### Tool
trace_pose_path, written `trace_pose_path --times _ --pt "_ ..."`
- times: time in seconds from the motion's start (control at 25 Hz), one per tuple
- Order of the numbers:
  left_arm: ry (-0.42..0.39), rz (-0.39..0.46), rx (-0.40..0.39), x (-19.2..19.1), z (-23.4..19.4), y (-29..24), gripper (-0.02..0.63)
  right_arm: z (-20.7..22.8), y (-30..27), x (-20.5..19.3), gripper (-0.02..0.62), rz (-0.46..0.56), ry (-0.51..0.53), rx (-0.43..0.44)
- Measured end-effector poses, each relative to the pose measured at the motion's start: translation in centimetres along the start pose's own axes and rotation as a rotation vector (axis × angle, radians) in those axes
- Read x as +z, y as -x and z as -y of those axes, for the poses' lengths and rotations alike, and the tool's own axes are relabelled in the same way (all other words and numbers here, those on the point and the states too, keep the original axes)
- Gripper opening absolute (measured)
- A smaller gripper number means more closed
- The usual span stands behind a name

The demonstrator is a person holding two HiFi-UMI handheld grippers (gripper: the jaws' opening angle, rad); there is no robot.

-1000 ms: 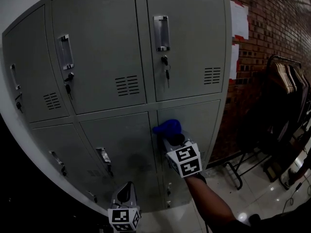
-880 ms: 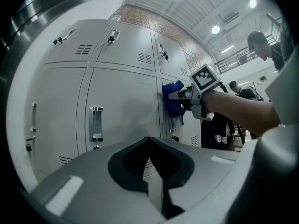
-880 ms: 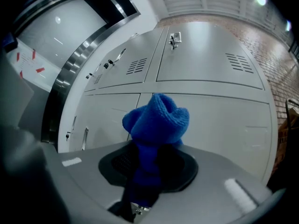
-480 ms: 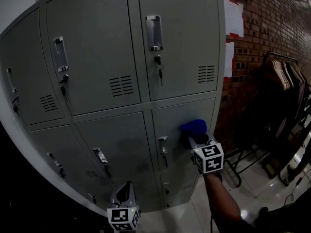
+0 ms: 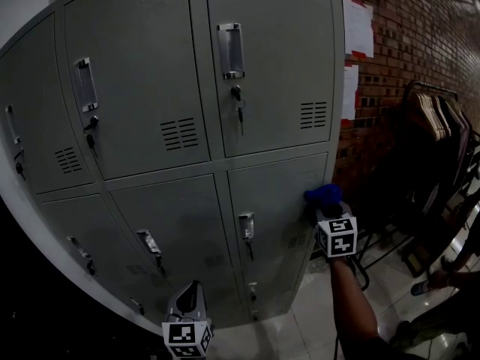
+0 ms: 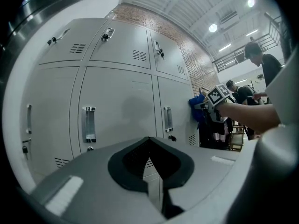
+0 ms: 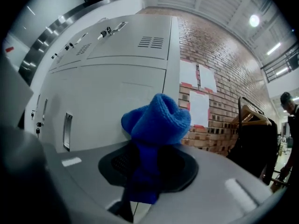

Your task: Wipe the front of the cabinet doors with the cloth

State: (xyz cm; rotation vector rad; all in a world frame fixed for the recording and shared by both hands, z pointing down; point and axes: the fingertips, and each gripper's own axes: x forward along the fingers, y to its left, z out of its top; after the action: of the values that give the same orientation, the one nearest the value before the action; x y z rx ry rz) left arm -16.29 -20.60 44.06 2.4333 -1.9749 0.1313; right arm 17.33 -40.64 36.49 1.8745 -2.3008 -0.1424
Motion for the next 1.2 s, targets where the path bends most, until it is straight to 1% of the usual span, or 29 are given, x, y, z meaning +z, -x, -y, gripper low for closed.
trace_pose_path --times 0.16,0.2,0.32,0.48,0.72,0.84,0.96,1.2 --pt "0.0 0.001 0.003 -0.1 0.1 -0.1 0.014 -0.4 -0.4 0.0 0.106 0.004 0.02 -0.03" --pt "0.0 0.001 0.006 -0.1 0.0 0.0 0.014 -0.6 -0.4 0.1 0.104 0.008 0.016 -0.026" --pt "0.005 -0.002 0.02 -0.3 -0.4 0.0 0.014 -1.7 -0.4 0.2 0.106 0.02 -0.025 0.019" --pt "0.012 0.003 0.012 -0.2 -0.2 -0.3 0.014 -4.4 -0.4 0.9 0.106 0.023 -0.007 0.071" --pt "0.01 0.013 -0.018 0.1 0.9 -0.6 0.014 -9.9 -0.2 1.8 0.106 0.05 -0.018 0.139" --pt "0.012 0.01 -0.015 0.0 0.7 -0.4 0.014 -12.4 0.0 2.4 0.106 0.058 -0.037 0.197" --pt "0.016 0.006 -0.008 -0.3 0.3 -0.2 0.014 -14.5 0.1 3.0 0.106 0.067 -0.031 0.226" --pt "0.027 0.007 0.008 -0.5 -0.4 0.2 0.014 -19.1 0.3 3.9 0.104 0.074 -0.03 0.33"
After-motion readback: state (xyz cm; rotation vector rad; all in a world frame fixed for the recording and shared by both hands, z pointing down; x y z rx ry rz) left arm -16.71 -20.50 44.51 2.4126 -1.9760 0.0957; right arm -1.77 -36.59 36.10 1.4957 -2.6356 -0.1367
